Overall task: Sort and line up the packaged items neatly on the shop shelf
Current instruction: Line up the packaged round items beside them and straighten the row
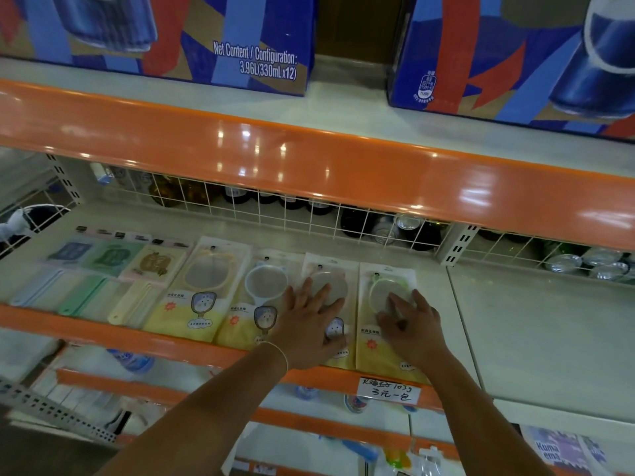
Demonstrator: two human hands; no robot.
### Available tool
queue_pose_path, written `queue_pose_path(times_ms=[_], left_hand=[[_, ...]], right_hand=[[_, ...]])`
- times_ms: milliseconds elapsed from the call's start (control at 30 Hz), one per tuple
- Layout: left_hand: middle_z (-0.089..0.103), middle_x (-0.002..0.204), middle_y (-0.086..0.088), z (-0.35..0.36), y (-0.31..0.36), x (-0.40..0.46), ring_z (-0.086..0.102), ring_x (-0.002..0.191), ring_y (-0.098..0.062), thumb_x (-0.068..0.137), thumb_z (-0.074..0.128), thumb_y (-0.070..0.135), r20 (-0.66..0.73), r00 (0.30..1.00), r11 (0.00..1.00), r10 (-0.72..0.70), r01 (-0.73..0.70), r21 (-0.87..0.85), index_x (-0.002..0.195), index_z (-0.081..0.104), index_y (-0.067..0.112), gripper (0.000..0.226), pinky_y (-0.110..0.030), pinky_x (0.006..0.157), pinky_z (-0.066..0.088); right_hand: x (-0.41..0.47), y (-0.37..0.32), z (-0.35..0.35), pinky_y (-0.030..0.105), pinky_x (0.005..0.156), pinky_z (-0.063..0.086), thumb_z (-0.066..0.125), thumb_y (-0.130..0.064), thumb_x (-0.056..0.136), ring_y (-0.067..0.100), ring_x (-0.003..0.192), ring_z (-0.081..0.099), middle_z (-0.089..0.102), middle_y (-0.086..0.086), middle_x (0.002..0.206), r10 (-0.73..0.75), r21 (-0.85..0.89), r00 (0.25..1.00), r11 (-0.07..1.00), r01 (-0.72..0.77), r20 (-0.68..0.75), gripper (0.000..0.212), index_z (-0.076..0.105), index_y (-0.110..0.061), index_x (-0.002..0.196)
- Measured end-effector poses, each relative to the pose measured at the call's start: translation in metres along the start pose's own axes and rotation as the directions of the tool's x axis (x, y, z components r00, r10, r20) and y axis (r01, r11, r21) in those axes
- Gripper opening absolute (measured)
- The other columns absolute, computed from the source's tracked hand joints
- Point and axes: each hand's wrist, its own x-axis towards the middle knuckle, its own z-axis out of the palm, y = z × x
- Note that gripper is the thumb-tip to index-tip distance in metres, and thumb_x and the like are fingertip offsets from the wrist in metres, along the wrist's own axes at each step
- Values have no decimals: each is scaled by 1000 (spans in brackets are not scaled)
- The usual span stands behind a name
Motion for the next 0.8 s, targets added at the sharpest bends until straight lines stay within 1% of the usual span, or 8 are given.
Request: queue_pose_path(times_ms=[167, 433, 500, 633, 733, 800], left_hand=[[-7, 162, 0, 2, -1, 0, -26, 144, -28, 88, 25, 73, 2, 1000, 1000, 1, -1, -5, 153, 4, 34, 78, -54, 117, -8], [-6, 162, 0, 2, -2, 1, -26, 144, -28, 87, 23, 75, 2, 1000, 1000, 2, -2, -1, 153, 5, 34, 79, -55, 117, -7], [-5, 162, -1, 2, -2, 0, -25, 144, -29, 87, 22, 75, 3, 1000, 1000, 6, -6, 4, 153, 5, 34, 79, -55, 117, -7], [-5, 162, -1, -2, 0, -1, -23, 145, -28, 88, 24, 74, 17, 1000, 1000, 6, -6, 10, 153, 6, 34, 78, -56, 116, -8], [0, 162, -2, -6, -2, -6, -17, 147, -28, 91, 26, 68, -17, 1000, 1000, 5, -5, 0, 152, 10, 33, 72, -56, 116, -8], [6, 162, -6, -10, -9, -12, -10, 148, -29, 94, 28, 61, -71, 997, 1000, -6, 5, -8, 152, 14, 30, 67, -54, 118, -4]], right_hand=[[-2, -3, 0, 41, 115, 23, 43, -56, 93, 35, 141, 20, 13, 11, 159, -21, -7, 1000, 1000, 21, 3, 60, 36, -30, 146], [-7, -7, -3, 39, 116, 22, 42, -55, 94, 35, 143, 17, 10, 11, 160, -21, -16, 1000, 1000, 21, 19, 59, 33, -31, 147], [-8, -8, -4, 39, 115, 22, 41, -56, 94, 35, 142, 18, 11, 11, 159, -18, -23, 1000, 1000, 18, 23, 60, 33, -31, 147], [-8, -10, -8, 42, 113, 25, 35, -65, 88, 37, 140, 25, 18, 13, 158, -22, -48, 1000, 999, 23, 15, 65, 38, -32, 144], [-8, -17, -15, 47, 111, 27, 41, -57, 93, 36, 141, 22, 17, 7, 159, 25, -34, 999, 999, -26, -43, 57, 37, -34, 144], [-9, -29, -18, 48, 111, 27, 42, -52, 95, 34, 141, 22, 21, 7, 158, 16, 0, 994, 1000, -16, -111, 55, 38, -31, 145]])
